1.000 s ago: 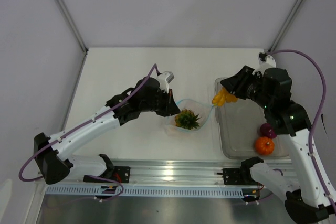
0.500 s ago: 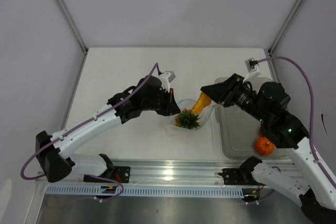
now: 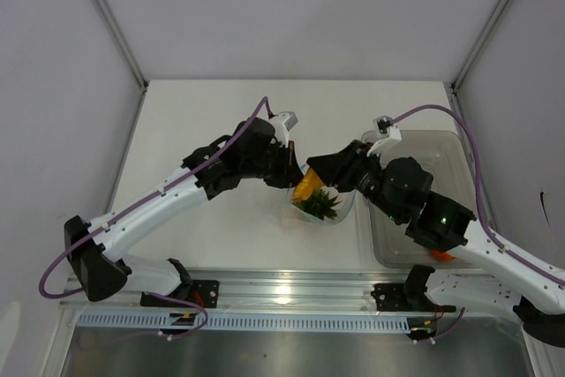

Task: Place the food in the zip-top bag and seal the zipper
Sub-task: Place the fake vegetable in the zipper food storage bag.

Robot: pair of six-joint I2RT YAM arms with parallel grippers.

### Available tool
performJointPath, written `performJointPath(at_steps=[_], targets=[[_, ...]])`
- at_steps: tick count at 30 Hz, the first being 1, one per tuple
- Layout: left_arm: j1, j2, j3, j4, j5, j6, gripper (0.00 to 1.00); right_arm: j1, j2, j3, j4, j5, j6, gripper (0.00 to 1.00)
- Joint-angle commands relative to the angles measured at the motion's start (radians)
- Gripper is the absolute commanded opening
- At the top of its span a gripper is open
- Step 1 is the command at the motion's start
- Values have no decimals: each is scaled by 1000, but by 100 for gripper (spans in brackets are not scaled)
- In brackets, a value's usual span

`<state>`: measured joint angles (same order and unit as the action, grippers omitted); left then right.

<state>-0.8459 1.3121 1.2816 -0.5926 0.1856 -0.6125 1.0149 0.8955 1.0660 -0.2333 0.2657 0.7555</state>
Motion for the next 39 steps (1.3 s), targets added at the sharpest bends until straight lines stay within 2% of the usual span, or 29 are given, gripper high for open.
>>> performJointPath(at_steps=[1,6,10,14,16,17,20,33,39], targets=[[13,9,47,-3,29,-30,1,13,-41,-35,43,202,-18,0],[21,13,30,17,52,-50,1,14,-53,-84,11,308,-31,0],[22,18,27,25,77,-61,1,33,-60,-178,54,415,-16,0],[21,13,25,22,77,-61,1,42,-32,-227,141,461,-50,0],[22,13,25,20,72,-61,0,56,-15,-268,201,478,-121,0],[24,12,21,22,74,-62,1,69,-13,-287,291,503,-152,0],[24,13,9,28,72,-66,1,77,-17,-354,435,503,-235,0],[34,7,-21,22,60,-82,1,88,20,-367,597,464,-364,0],[42,-7,-44,24,69,-96,1,88,100,-457,801,420,-455,0]])
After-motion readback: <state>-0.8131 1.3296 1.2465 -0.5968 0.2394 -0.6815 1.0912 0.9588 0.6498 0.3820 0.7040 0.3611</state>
